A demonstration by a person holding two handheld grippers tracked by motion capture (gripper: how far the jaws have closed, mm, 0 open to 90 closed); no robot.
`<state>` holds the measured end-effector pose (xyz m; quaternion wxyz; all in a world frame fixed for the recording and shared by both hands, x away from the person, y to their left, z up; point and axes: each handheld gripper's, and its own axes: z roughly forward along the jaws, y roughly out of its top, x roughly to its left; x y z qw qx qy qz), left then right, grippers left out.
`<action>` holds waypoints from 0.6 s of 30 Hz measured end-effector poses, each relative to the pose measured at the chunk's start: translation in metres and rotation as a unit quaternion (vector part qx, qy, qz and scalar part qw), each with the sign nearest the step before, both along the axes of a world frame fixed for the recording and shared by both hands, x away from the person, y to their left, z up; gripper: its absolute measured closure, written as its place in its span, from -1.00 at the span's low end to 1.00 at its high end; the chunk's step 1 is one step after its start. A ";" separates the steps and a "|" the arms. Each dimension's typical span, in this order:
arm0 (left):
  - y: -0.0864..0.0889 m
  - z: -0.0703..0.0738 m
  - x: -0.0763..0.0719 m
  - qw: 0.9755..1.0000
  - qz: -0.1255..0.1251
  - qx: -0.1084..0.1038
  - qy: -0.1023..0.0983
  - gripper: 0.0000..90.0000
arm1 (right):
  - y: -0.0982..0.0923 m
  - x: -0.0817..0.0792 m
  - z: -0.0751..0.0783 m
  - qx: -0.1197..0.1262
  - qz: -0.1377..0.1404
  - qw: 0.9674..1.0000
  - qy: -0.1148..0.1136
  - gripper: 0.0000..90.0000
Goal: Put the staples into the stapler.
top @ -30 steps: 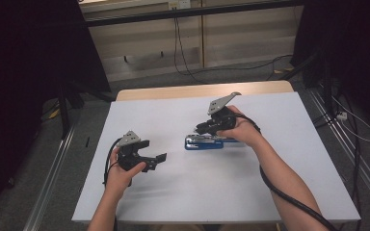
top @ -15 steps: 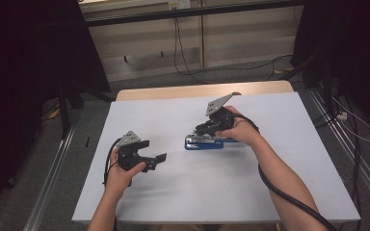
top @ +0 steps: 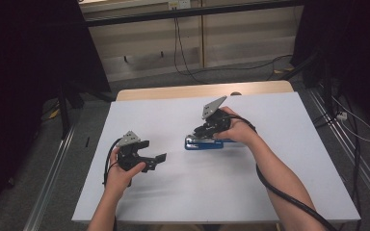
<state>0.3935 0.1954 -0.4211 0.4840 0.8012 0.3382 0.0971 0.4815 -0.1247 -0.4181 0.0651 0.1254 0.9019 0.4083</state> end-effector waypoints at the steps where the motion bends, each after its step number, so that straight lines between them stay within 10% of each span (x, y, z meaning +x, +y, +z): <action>1: 0.000 0.000 0.000 1.000 0.001 -0.001 0.001 -0.86 | 0.000 0.000 0.000 0.001 0.001 1.000 0.002 0.76; 18: 0.002 -0.001 0.001 1.000 0.003 -0.002 0.004 -0.86 | 0.003 0.005 -0.007 -0.013 0.020 1.000 0.004 0.76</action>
